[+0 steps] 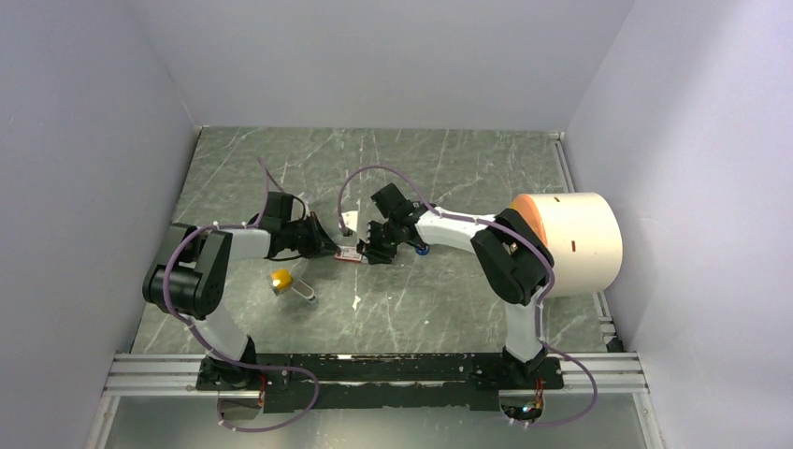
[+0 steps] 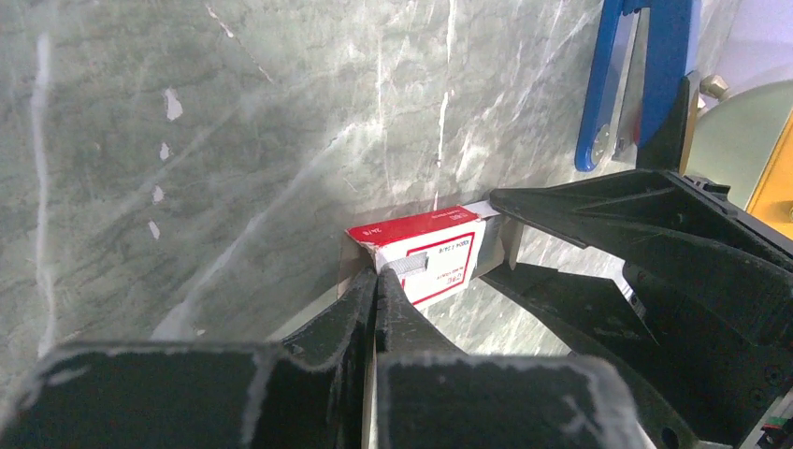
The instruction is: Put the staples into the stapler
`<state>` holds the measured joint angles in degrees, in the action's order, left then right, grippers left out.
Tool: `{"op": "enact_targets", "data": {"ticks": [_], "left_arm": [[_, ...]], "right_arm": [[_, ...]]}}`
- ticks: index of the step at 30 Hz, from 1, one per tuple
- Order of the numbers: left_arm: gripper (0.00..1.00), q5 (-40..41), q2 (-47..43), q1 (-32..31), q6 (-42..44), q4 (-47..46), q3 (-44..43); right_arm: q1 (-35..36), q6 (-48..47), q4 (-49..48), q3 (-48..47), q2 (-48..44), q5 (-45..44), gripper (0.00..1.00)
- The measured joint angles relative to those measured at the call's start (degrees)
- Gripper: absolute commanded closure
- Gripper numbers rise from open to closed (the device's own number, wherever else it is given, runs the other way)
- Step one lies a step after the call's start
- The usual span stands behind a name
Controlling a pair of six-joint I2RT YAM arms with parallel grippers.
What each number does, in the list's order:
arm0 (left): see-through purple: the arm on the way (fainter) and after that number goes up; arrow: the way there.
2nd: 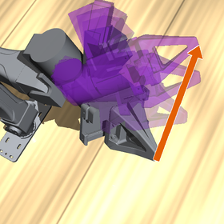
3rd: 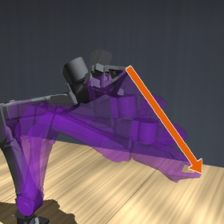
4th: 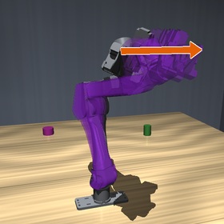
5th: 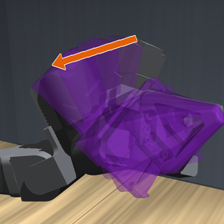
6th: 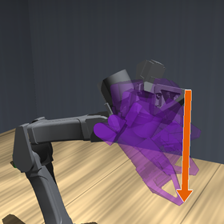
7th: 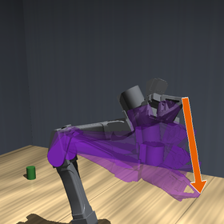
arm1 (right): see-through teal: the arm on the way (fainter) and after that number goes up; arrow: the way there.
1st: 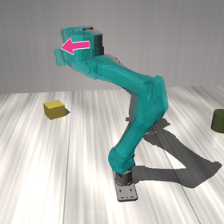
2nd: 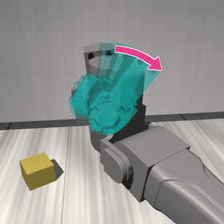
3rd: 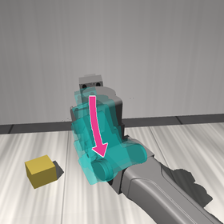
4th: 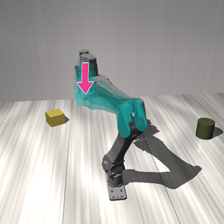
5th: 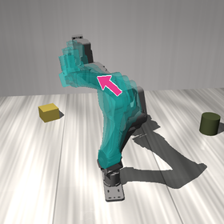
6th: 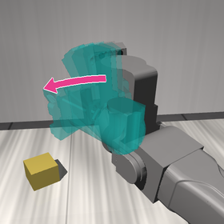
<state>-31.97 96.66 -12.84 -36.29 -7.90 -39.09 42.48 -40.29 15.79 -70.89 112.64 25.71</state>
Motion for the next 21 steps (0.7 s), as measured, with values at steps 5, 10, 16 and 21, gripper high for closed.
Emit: {"op": "enact_targets", "data": {"ticks": [5,10,16,21], "left_arm": [[0.93,0.4,0.0,0.0,1.0,2.2,-1.2],[0.92,1.6,0.0,0.0,2.0,4.5,-2.3],[0.90,4.0,-1.2,0.0,3.0,6.2,-2.8],[0.79,6.2,-2.3,0.0,3.8,7.6,-2.8]], "right_arm": [[-0.1,-1.0,1.0,0.2,-0.4,-0.6,0.55],[-1.1,-2.2,2.9,0.6,-1.1,-0.7,0.53],[-2.3,-3.7,4.7,0.8,-1.6,-1.0,0.49],[-3.3,-3.8,7.3,-0.8,-0.9,-0.7,0.43]]}}
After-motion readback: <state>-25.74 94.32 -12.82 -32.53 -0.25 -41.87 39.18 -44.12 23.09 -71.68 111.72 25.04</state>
